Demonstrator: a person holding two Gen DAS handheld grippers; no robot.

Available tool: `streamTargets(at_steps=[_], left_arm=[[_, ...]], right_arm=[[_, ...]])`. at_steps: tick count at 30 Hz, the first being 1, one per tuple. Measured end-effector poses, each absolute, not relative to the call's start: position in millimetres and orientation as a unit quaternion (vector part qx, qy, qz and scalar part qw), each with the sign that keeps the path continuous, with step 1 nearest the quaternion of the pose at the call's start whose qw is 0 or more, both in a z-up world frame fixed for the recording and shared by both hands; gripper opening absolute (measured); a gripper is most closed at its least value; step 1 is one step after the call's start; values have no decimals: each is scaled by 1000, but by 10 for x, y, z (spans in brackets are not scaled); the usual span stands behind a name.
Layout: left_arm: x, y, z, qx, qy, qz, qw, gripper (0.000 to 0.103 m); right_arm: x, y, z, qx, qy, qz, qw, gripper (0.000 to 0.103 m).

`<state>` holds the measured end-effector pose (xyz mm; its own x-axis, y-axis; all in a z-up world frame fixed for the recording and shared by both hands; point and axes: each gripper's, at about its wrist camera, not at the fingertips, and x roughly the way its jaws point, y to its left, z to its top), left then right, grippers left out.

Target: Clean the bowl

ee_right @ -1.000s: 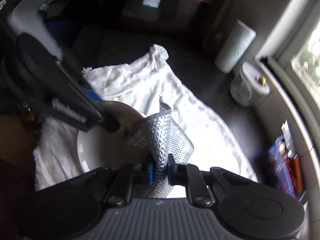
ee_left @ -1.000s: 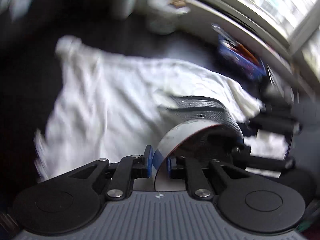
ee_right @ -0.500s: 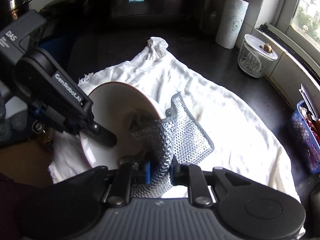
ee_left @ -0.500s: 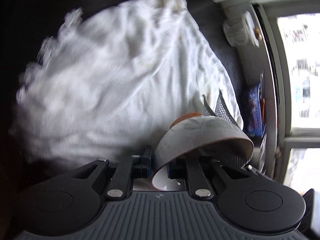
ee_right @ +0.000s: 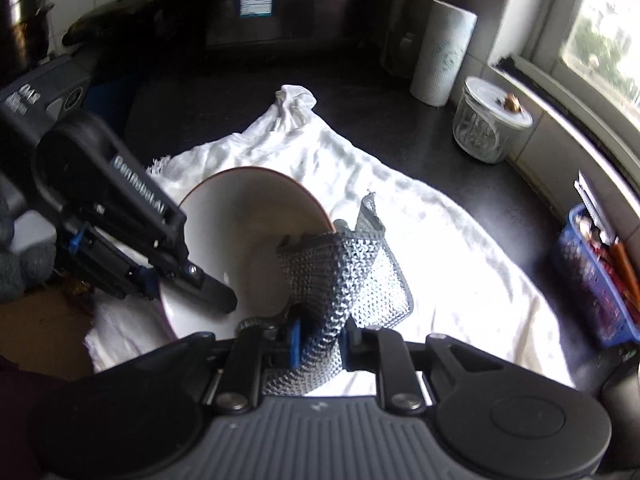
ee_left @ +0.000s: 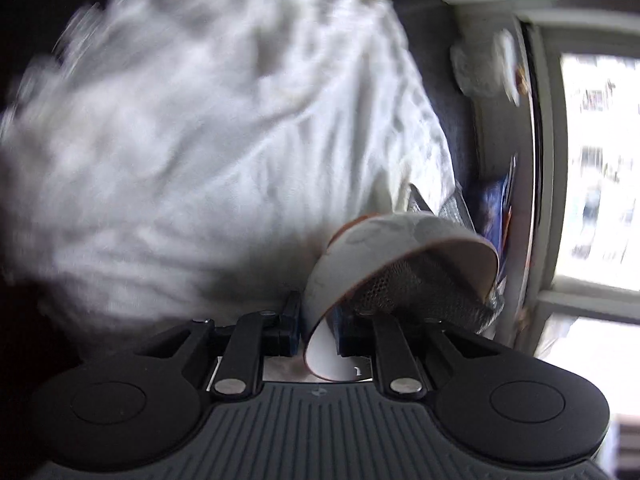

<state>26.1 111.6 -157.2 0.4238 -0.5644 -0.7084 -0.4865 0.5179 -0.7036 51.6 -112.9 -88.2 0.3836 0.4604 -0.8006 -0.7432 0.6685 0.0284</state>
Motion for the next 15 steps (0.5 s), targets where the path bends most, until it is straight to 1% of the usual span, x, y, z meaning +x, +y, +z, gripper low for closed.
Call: streamTargets(at_steps=[2,3,4,6,8,11,15], left_arm=[[229,1193,-1588,-514,532,-22,673,14],[210,1223,-1602,-531,529,-19,662,15],[194,1248,-1614,-546,527,-16,651,14],[195,1248,-1618,-565,528,-13,634,15],[198,1240,-1639,-584,528,-9,616,16],[235,1226,-1605,-585,531,-1,614,16],[278,1209,-1445,-531,546,-5,648,18]], right_arm=[[664,-1301,-866,-96,442,380,807,16],[731,-1385,-851,-62,452,383,803,13],[782,-1468,-821,-38,454,385,802,12],[874,-1616,-763,5,457,388,800,7],[911,-1676,-701,9,451,385,805,7],[962,-1773,-652,41,446,390,805,7],[965,-1858,-613,55,439,380,812,7]])
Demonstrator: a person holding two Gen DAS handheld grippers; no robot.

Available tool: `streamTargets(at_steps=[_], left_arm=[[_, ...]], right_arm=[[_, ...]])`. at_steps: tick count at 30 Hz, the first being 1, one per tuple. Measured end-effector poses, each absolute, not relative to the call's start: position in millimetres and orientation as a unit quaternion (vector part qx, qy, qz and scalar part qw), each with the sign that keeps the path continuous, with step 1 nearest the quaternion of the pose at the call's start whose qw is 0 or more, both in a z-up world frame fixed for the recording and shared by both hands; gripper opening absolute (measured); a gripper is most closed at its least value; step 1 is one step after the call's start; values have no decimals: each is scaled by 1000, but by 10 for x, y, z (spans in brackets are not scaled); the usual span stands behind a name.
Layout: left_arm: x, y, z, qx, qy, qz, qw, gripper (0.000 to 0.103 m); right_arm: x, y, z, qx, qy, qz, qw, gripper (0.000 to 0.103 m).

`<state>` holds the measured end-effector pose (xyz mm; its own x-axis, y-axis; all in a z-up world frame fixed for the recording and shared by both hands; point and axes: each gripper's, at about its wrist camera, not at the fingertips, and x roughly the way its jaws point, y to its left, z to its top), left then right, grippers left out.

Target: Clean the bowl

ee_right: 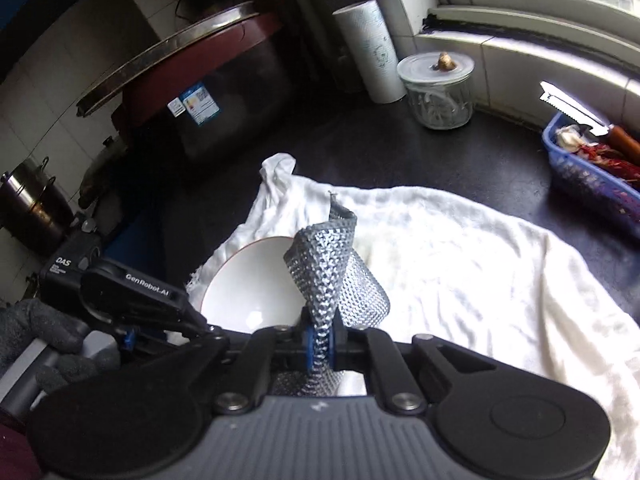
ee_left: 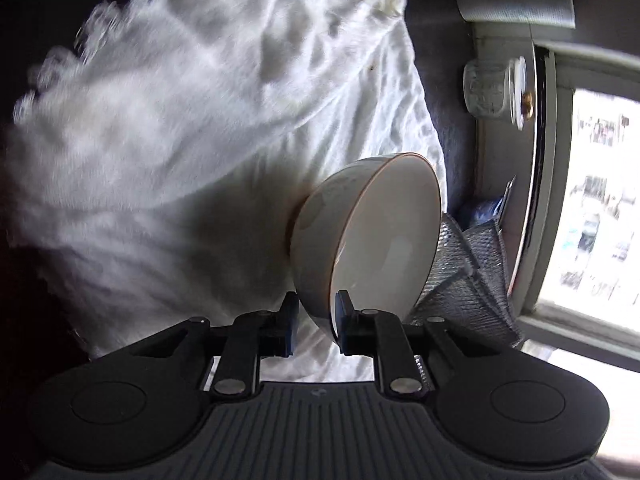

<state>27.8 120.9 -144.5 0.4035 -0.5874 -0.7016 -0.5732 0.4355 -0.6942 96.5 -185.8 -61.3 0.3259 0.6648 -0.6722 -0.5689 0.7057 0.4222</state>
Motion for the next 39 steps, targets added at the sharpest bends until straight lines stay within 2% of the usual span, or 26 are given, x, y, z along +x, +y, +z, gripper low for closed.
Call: streamTargets(at_steps=[2,4,5,9,12,13,16,21,23,27,31,34,37,39], left_arm=[[275,1220,-1334,-499,552,-12,667,23],[261,1205,-1091,-417,558,-15,717,39],[239,1182,-948,-368,558,-17,744,41],[141,992,-508,-226,528,-81,815,41],[146,716,-373,-136,507,-140,839,42],[161,526,-351,-76,498,-155,850,43],[195,28,-437,64,481,-199,852,43],[229,-399,-775,196,473,-205,834,42],[266,-403,-841,203,476,-200,832,27],[315,-311,-859,185,487,-217,826,11],[505,-47,-780,76,506,-245,823,11],[783,557,-767,-147,509,-236,814,6],[903,1168,-965,-378,485,-215,758,5],[876,1429,-1146,-480,458,-198,721,5]], right_arm=[[962,-1912,-603,48,435,365,822,7],[953,-1979,-634,40,435,351,828,7],[947,-2016,-659,36,437,343,831,7],[913,-2133,-762,24,443,319,838,7],[856,-2127,-844,23,446,320,836,7],[834,-2099,-865,15,445,321,836,7],[804,-2021,-918,13,450,324,832,7],[742,-1945,-944,13,454,330,828,7],[707,-1924,-939,14,454,334,826,7],[684,-1902,-960,19,457,335,824,8],[702,-1850,-977,20,458,338,822,9],[735,-1811,-968,20,452,344,823,9],[796,-1725,-965,13,445,353,823,9],[833,-1636,-962,-3,438,359,824,9]])
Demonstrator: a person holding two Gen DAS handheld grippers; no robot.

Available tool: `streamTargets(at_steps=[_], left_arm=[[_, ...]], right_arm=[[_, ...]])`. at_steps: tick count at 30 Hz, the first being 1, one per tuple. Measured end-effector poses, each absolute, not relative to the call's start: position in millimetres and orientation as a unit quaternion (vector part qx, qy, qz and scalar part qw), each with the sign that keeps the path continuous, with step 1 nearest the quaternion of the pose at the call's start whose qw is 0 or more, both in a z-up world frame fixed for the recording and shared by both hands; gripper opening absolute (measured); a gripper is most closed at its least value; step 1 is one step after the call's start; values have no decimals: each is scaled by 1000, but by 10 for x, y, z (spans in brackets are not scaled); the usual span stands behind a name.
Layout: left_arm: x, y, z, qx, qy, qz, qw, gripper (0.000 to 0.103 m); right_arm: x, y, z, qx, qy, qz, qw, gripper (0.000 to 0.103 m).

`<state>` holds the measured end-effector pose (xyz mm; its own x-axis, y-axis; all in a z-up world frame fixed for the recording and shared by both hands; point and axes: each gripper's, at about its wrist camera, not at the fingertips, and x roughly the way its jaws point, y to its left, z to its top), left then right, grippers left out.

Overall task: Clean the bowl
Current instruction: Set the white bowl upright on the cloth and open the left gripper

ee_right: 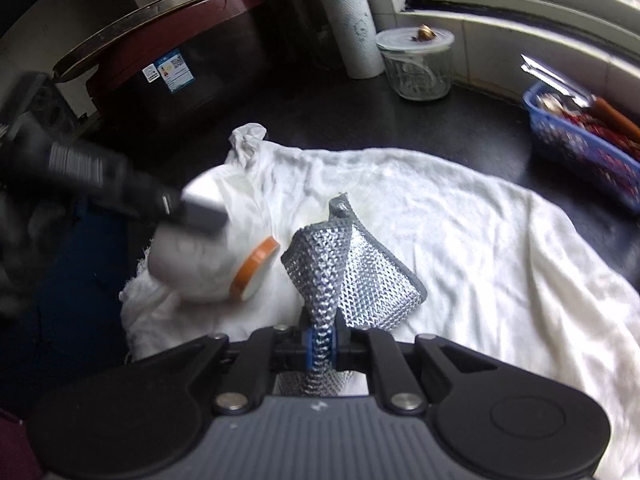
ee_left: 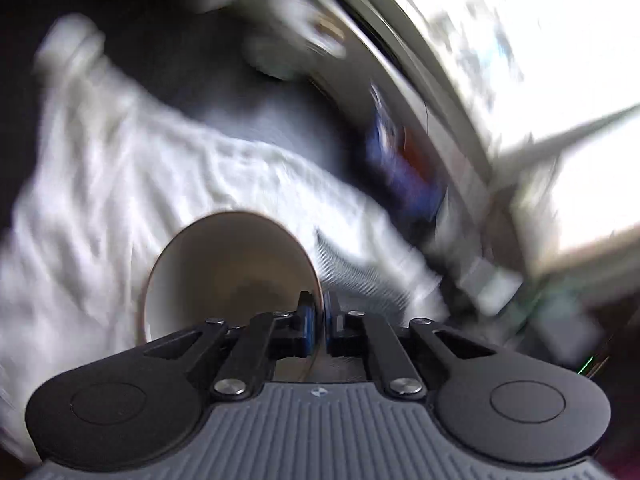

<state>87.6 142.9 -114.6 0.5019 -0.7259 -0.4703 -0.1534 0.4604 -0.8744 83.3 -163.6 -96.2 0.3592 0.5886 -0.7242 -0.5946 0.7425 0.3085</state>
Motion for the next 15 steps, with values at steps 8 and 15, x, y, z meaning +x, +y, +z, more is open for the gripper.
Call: streamTargets(at_steps=[8,15], left_arm=[[689,1492,-1427,-576,416,-202,674,9],[722,1536,-1454,-584,415,-202,668,9]], right_arm=[[1036,-1186,-1023,-94,406,414,810,8],[1020,-989,-1036,-244,330,524,747,8]])
